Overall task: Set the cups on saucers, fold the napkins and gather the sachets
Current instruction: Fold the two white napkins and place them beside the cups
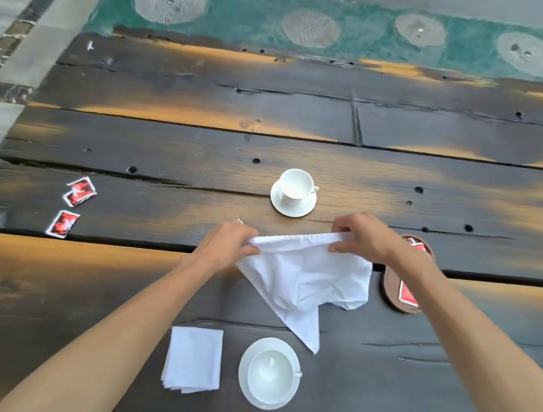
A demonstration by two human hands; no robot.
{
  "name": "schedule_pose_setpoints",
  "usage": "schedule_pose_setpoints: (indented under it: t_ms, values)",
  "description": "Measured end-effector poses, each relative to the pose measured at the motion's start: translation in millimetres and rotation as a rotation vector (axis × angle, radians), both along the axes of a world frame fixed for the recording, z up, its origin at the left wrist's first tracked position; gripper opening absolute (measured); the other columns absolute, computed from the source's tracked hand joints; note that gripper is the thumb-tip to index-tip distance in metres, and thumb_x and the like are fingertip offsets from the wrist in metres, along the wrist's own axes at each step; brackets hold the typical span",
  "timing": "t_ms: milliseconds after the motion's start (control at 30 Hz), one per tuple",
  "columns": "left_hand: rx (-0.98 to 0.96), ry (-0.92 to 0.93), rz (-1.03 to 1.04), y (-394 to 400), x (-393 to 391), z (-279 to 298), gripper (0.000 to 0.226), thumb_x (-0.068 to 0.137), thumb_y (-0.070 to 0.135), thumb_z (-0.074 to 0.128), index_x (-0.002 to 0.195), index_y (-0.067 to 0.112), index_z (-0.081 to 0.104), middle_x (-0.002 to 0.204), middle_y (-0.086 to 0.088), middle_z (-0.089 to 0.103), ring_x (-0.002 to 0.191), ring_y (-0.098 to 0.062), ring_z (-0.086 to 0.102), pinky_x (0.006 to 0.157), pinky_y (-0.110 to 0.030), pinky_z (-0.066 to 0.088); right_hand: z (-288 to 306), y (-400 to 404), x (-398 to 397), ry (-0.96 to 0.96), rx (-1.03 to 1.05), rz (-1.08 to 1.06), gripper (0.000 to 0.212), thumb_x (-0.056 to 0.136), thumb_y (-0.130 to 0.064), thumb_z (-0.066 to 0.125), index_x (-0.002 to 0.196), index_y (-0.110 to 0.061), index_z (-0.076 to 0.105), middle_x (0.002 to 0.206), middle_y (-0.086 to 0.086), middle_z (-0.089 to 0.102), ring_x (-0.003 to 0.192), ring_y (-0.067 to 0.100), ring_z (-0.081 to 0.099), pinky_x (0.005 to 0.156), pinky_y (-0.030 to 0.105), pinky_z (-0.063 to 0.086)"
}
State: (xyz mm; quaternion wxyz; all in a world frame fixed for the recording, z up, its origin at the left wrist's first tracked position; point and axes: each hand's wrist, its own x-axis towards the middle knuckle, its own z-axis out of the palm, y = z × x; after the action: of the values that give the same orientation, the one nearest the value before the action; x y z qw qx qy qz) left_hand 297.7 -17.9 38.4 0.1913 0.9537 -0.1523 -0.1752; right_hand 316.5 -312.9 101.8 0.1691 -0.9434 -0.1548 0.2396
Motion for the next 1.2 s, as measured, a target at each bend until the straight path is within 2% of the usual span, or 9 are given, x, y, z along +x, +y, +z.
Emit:
schedule_pose_setpoints:
  t_ms: [100,233,333,567,733,900,1033,1100,1200]
  values:
    - [0.051,-0.027,0.009,29.7,11.5,20.3,0.030,0.084,0.036,0.067,0.064,0.020,0.051,0.069,0.001,0.056,0.073,-0.023,0.052,0.053,-0.032,0.030,24.2,-6.4,2.4,0.051,-0.083,0.015,0.018,0.077,-0.025,0.078,0.084,-0.018,0.064,0.077,0.000,0.062,0.073,0.020,0.051,0.059,0.031,0.037]
    - [0.048,-0.061,0.003,72.7,23.7,49.6,0.044,0.085,0.030,0.069,0.056,0.021,0.037,0.061,0.004,0.047,0.070,-0.023,0.048,0.061,-0.036,0.042,43.6,-12.0,5.2,0.062,-0.199,0.066,0.015,0.077,-0.019,0.076,0.084,-0.010,0.066,0.076,0.003,0.060,0.071,0.022,0.049,0.059,0.028,0.031]
    - [0.049,-0.101,-0.010,102.8,30.5,68.8,0.028,0.085,0.031,0.070,0.068,0.014,0.055,0.068,0.001,0.056,0.076,-0.023,0.052,0.070,-0.040,0.048,55.9,-15.7,7.9,0.028,-0.251,0.078,0.018,0.081,-0.022,0.073,0.082,-0.005,0.066,0.079,0.010,0.066,0.072,0.028,0.053,0.061,0.034,0.037]
    - [0.117,-0.290,0.042,154.7,40.0,111.8,0.014,0.087,0.038,0.068,0.087,0.024,0.066,0.080,0.009,0.061,0.088,-0.017,0.051,0.068,-0.031,0.037,88.7,0.9,26.6,-0.058,-0.127,0.023,0.012,0.089,-0.018,0.066,0.087,-0.007,0.070,0.084,0.007,0.067,0.078,0.027,0.058,0.066,0.032,0.040]
    - [0.200,-0.444,0.131,183.4,42.3,134.7,0.016,0.093,0.034,0.060,0.094,0.022,0.070,0.089,0.003,0.066,0.096,-0.023,0.056,0.076,-0.037,0.041,99.2,26.0,38.3,-0.179,-0.069,-0.006,0.015,0.089,-0.015,0.066,0.090,-0.001,0.071,0.086,0.010,0.065,0.079,0.030,0.058,0.068,0.034,0.041]
    - [-0.048,-0.455,0.313,213.0,48.0,153.1,0.017,0.092,0.029,0.062,0.090,0.015,0.071,0.084,0.001,0.062,0.089,-0.021,0.055,0.073,-0.036,0.043,103.6,45.8,45.0,-0.208,0.051,-0.100,0.012,0.092,-0.015,0.063,0.084,-0.012,0.070,0.067,-0.004,0.064,0.061,0.017,0.059,0.055,0.027,0.043]
    - [-0.314,-0.445,0.496,228.1,53.9,162.4,0.017,0.091,0.026,0.062,0.081,0.012,0.065,0.064,0.000,0.057,0.065,-0.018,0.049,0.062,-0.019,0.037,104.2,61.6,48.1,-0.258,0.103,-0.181,0.022,0.095,-0.017,0.058,0.073,-0.016,0.062,0.061,-0.003,0.059,0.059,0.019,0.053,0.057,0.027,0.039]
    - [-0.358,-0.431,0.540,233.2,56.6,164.0,0.013,0.091,0.025,0.061,0.083,0.014,0.064,0.066,-0.003,0.060,0.064,-0.021,0.052,0.064,-0.028,0.041,104.6,68.0,50.2,-0.294,0.132,-0.239,0.021,0.094,-0.018,0.058,0.073,-0.017,0.062,0.061,0.001,0.059,0.061,0.021,0.053,0.058,0.027,0.039]
    - [-0.383,-0.416,0.551,238.2,62.4,165.7,0.014,0.091,0.025,0.059,0.083,0.015,0.064,0.072,-0.009,0.067,0.071,-0.029,0.060,0.074,-0.038,0.048,104.5,81.4,55.8,-0.369,0.124,-0.317,0.022,0.094,-0.020,0.056,0.080,-0.005,0.065,0.066,0.012,0.061,0.068,0.032,0.054,0.058,0.030,0.039]
